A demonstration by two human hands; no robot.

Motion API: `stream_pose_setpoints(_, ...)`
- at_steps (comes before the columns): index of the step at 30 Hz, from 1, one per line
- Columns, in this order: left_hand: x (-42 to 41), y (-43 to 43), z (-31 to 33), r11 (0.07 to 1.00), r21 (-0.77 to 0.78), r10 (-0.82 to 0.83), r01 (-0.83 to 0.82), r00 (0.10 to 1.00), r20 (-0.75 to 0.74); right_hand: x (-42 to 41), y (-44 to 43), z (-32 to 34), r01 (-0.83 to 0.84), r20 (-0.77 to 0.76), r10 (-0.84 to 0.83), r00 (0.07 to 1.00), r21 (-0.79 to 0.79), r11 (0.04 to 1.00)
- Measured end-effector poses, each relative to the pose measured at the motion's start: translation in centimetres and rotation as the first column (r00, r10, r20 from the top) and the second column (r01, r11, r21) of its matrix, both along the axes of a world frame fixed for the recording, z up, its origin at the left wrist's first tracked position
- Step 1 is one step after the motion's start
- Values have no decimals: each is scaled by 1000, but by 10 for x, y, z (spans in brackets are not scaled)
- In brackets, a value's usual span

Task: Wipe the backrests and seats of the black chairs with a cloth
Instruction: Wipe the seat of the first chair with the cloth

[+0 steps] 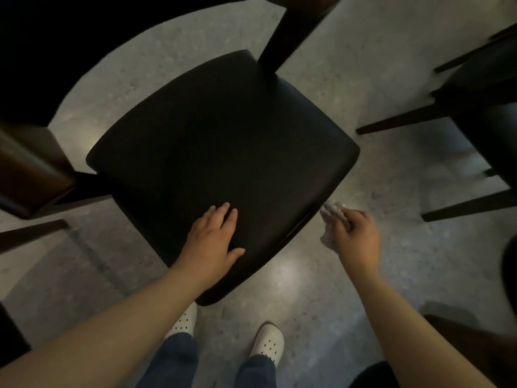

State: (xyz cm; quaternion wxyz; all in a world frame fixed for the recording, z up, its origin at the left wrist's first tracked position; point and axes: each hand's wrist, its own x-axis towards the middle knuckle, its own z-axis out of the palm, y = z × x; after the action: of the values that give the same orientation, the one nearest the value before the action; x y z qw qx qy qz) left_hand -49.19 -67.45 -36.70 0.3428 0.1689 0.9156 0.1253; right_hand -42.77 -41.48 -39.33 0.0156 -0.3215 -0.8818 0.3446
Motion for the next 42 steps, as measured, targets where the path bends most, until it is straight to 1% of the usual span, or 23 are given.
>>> stream_pose_setpoints(2,-12,17,-2,998,-41,-42,42,999,-7,-7,17,-4,62,-14,-62,998,-5,998)
stream_pose_setpoints(4,-25,35,-7,990,-122,-81,76,996,-31,-18,31,-9,124,-36,-125,992,-36,992)
stream_pose_setpoints(7,-44,57,-16,982,-180,-55,50,998,-25,-37,48,-18,194,-47,-198,979,-79,978)
stream_pose_setpoints(10,-54,69,-25,972,-233,-39,43,999,25,-58,61,-23,192,-48,-196,979,-76,978)
stream_pose_setpoints(12,-55,71,-29,962,-267,-51,54,999,18,-72,68,-26,185,-51,-189,981,-81,979)
stream_pose_setpoints(15,-53,70,-31,962,-267,-63,61,998,0,-91,78,-30,188,-55,-191,980,-64,980)
stream_pose_setpoints(19,-52,70,-35,958,-278,-72,65,997,-13,-115,87,-33,242,-62,-250,966,-120,963)
stream_pose_setpoints(21,-51,70,-38,958,-280,-74,62,997,-30,-121,85,-38,229,-60,-237,970,-126,965)
stream_pose_setpoints(23,-50,70,-40,958,-280,-78,66,996,-32,-115,71,-41,190,-65,-196,978,-90,978)
stream_pose_setpoints(25,-50,70,-40,956,-285,-81,69,996,-29,-96,47,-41,150,-116,-158,981,-78,986)
stream_pose_setpoints(27,-50,70,-39,953,-295,-87,75,996,-28,-72,23,-38,95,-161,-110,981,-100,990)
stream_pose_setpoints(31,-50,71,-39,951,-299,-85,76,996,-20,-40,9,-28,-52,-117,33,993,-160,986)
stream_pose_setpoints(32,-51,71,-39,951,-299,-86,76,996,-20,-42,15,-25,-58,-124,41,991,-143,988)
stream_pose_setpoints(34,-50,71,-40,952,-298,-86,76,996,-22,-56,36,-26,-4,-142,-7,990,-80,997)
stream_pose_setpoints(37,-50,71,-42,952,-298,-88,75,996,-32,-88,62,-33,89,-100,-95,991,-57,994)
stream_pose_setpoints(40,-49,71,-42,953,-294,-84,68,996,-42,-90,46,-40,110,-90,-114,989,-51,993)
stream_pose_setpoints(42,-49,71,-41,955,-289,-88,72,995,-41,-71,21,-41,75,-122,-78,989,-33,997)
